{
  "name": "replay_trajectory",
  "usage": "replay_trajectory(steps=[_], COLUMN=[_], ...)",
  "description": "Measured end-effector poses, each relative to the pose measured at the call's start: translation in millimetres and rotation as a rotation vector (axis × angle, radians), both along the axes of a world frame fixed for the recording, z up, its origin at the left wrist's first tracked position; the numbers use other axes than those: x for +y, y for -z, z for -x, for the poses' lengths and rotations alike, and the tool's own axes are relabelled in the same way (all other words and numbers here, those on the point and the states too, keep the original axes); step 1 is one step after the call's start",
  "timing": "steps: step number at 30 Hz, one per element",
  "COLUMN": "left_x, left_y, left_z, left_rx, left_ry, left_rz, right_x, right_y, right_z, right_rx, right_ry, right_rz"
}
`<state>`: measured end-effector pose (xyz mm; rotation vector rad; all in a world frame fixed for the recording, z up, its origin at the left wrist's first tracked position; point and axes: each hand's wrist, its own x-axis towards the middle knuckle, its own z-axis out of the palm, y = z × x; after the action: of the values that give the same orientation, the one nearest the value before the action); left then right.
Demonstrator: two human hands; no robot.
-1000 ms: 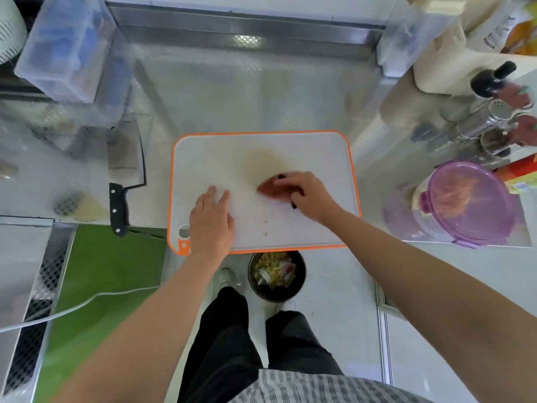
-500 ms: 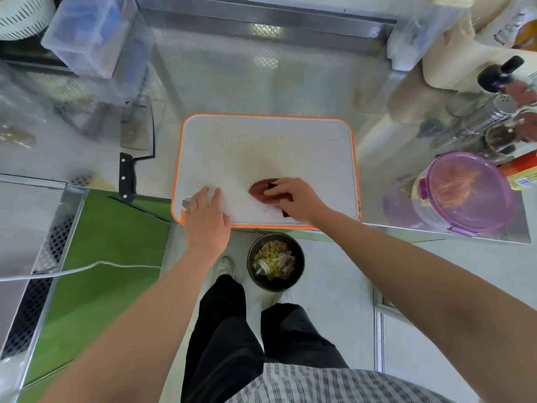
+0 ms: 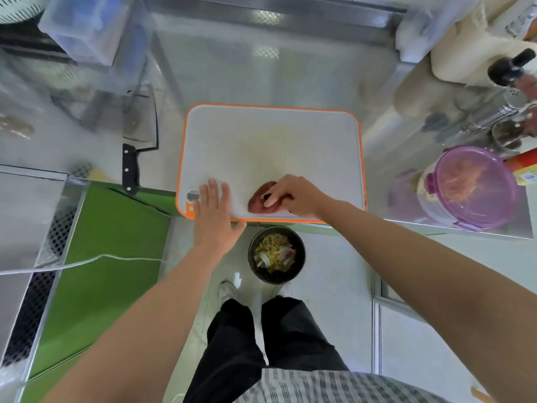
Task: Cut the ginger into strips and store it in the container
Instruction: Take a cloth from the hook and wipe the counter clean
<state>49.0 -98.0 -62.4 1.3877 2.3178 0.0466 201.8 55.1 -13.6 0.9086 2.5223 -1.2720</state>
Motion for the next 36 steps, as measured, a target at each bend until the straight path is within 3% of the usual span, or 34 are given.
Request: replay_trajectory(steps=[2, 4, 6, 12, 14, 17, 21, 24, 27, 31, 34, 36], left_x=[-0.3, 1.1, 3.8, 9.0, 9.6, 7.5, 5.9, 8.1, 8.0, 8.5, 8.4, 8.8], left_y=[-1.9, -2.5, -3.6, -5.5, -5.3, -5.1, -3.9, -2.0, 0.7, -0.2, -0.1, -0.9], left_z=[-1.2, -2.3, -4.0, -7.9, -9.6, -10.3, -16.2, -21.7, -24.2, -25.1, -26.7, -28.8], left_rx=[-0.008, -0.011, 0.011, 0.058, 0.043, 0.05, 0.147, 0.138, 0.154, 0.143, 0.139, 0.133], left_ry=[-0.002, -0.006, -0.006, -0.004, -0.015, -0.019, 0.159, 0.177, 0.17, 0.18, 0.166, 0.155], left_rz=[0.0, 0.023, 0.055, 0.099, 0.083, 0.03, -0.1, -0.09, -0.086, -0.068, -0.071, -0.065], right_x=[2.2, 9.3, 9.6, -18.4, -16.3, -1.0, -22.0, -35.4, -35.6, -51.2, -50.4, -50.7], right_y=[-3.2, -2.4, 5.6, 10.5, -2.4, 1.8, 16.0, 9.2, 11.3, 9.6, 13.8, 16.2], right_z=[-5.2, -0.5, 8.5, -21.2, -30.5, -30.1, -40.7, -53.3, -58.7, -62.2, -62.2, -64.8], right_rx=[-0.038, 0.041, 0.081, 0.001, -0.046, 0.045, 0.061, 0.029, 0.095, 0.08, 0.139, 0.104], right_ry=[0.071, 0.161, 0.131, 0.065, 0.105, 0.268, 0.269, 0.295, 0.389, 0.38, 0.483, 0.426], right_rz=[0.045, -0.029, -0.101, -0.024, 0.026, -0.114, -0.187, -0.089, -0.191, -0.094, -0.181, -0.144])
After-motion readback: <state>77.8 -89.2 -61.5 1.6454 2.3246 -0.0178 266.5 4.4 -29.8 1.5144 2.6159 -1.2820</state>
